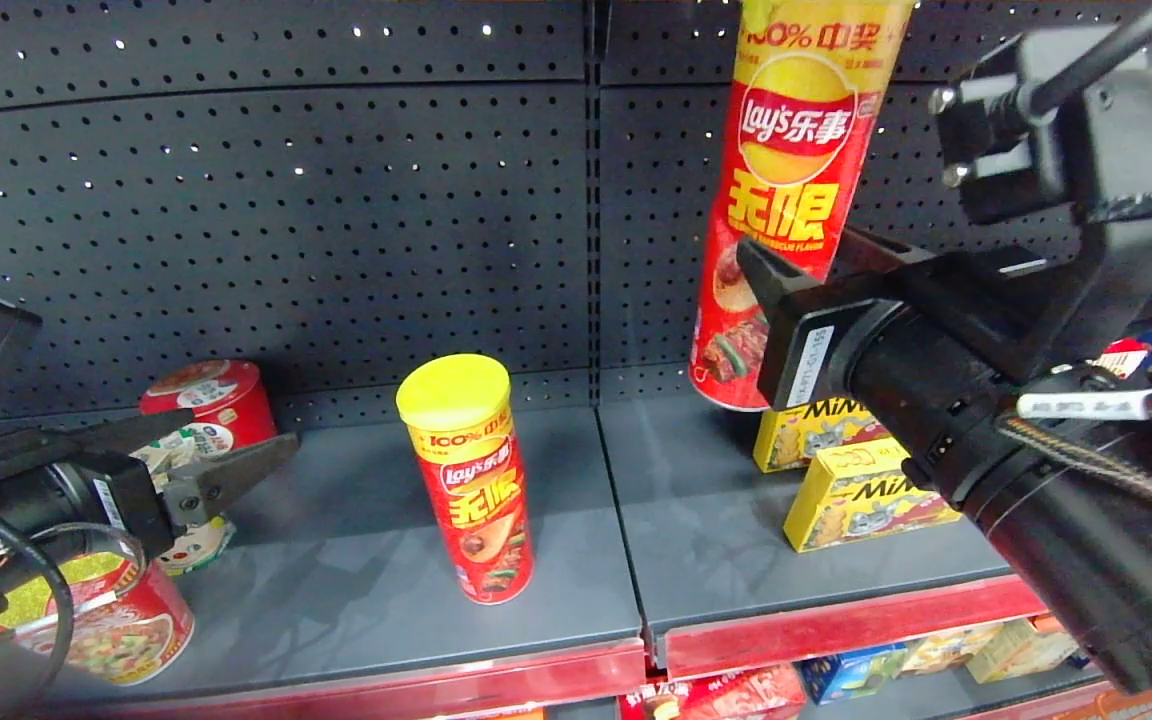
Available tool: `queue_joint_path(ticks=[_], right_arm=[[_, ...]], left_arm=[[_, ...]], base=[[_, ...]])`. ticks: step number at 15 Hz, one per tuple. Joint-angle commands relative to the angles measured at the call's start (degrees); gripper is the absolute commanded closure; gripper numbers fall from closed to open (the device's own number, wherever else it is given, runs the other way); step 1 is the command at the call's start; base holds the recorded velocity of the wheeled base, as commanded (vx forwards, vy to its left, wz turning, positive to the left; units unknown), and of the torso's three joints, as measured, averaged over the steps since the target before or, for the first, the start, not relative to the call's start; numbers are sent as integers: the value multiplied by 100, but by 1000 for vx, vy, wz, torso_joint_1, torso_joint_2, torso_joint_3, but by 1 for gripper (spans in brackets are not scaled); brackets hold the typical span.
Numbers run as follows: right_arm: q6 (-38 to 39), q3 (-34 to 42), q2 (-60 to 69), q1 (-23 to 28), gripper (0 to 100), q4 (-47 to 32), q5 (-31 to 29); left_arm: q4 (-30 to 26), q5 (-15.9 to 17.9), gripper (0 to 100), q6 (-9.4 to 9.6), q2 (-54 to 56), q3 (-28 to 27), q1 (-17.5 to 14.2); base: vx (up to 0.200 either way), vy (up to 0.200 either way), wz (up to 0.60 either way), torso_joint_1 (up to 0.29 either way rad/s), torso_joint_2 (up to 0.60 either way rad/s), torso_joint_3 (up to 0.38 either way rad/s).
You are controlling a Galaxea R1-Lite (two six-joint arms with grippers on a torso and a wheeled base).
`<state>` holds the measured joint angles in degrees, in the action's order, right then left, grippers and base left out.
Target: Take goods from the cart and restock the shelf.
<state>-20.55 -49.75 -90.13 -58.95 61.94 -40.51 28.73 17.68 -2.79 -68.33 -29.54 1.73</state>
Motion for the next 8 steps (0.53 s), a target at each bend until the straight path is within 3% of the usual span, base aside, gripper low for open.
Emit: queue_joint_path(ticks=[1,2,8], right_arm=[[315,141,-49,376,100,2,280],[315,141,-49,376,100,2,280],[1440,238,-480,1000,100,-50,2117]], left_arm=[[27,-1,0,7,4,-8,-103],[27,-1,0,7,4,-8,-103],[62,8,0,15,13,-35,-199]], base=[[0,0,0,0,0,0],[0,0,0,0,0,0],[0,0,0,0,0,0]])
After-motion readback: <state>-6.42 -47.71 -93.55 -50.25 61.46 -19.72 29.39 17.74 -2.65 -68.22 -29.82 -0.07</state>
